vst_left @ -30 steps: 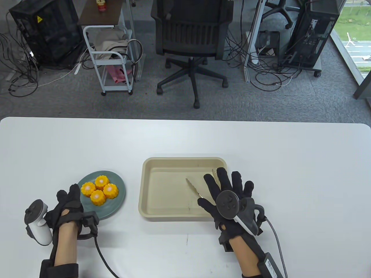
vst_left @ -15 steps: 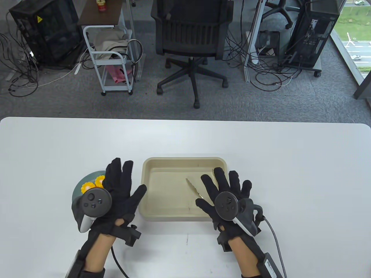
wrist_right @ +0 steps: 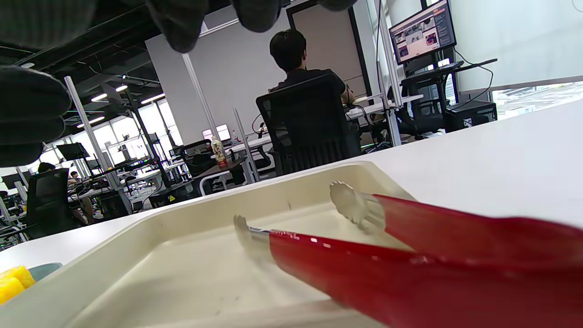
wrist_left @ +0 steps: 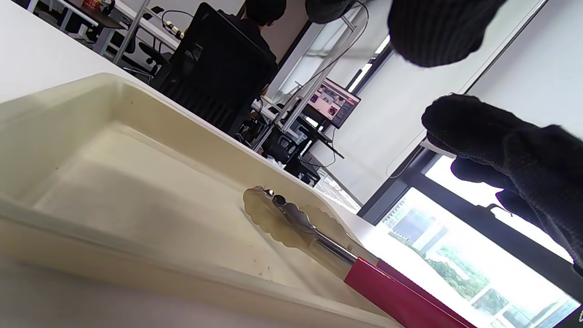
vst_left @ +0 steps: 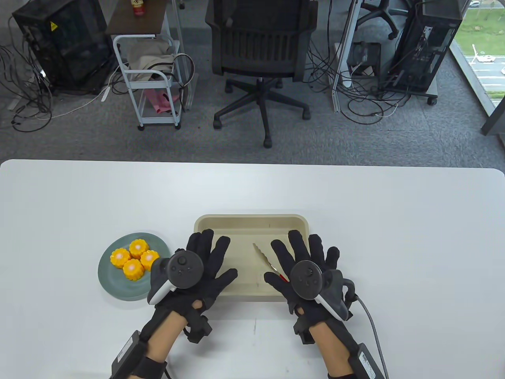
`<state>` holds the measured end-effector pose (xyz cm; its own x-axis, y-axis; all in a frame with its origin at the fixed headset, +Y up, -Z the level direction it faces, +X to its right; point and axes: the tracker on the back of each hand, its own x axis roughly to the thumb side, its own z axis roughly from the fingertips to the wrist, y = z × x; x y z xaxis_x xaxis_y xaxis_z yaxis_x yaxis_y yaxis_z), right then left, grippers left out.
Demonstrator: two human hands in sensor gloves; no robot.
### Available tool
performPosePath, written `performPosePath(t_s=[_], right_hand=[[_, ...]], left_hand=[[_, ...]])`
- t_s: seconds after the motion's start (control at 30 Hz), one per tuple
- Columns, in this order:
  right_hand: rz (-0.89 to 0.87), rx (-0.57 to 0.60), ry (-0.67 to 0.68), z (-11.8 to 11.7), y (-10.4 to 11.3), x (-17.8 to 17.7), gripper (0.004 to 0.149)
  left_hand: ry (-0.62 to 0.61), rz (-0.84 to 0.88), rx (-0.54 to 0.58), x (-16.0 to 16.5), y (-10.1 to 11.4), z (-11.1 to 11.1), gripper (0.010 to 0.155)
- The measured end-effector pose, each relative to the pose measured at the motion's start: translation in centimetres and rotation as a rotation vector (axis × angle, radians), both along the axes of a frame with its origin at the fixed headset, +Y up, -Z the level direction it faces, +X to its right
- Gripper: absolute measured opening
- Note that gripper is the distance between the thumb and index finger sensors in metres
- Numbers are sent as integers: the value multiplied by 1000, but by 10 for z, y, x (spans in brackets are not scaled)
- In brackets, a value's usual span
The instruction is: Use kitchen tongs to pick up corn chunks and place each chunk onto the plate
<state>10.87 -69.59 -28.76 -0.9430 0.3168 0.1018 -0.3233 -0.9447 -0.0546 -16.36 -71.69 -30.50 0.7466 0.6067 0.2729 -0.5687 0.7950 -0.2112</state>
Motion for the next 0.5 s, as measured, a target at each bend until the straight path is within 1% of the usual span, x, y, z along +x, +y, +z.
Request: performPosePath(t_s=[0.2,0.5], right_hand=[[-5,1,-2,-1,0,0,74],[-1,-11,-2,-1,0,0,74]], left_hand=[[-11,0,-22,2,-1,2,81],[-2,10,-39,-2,-3,2,81]])
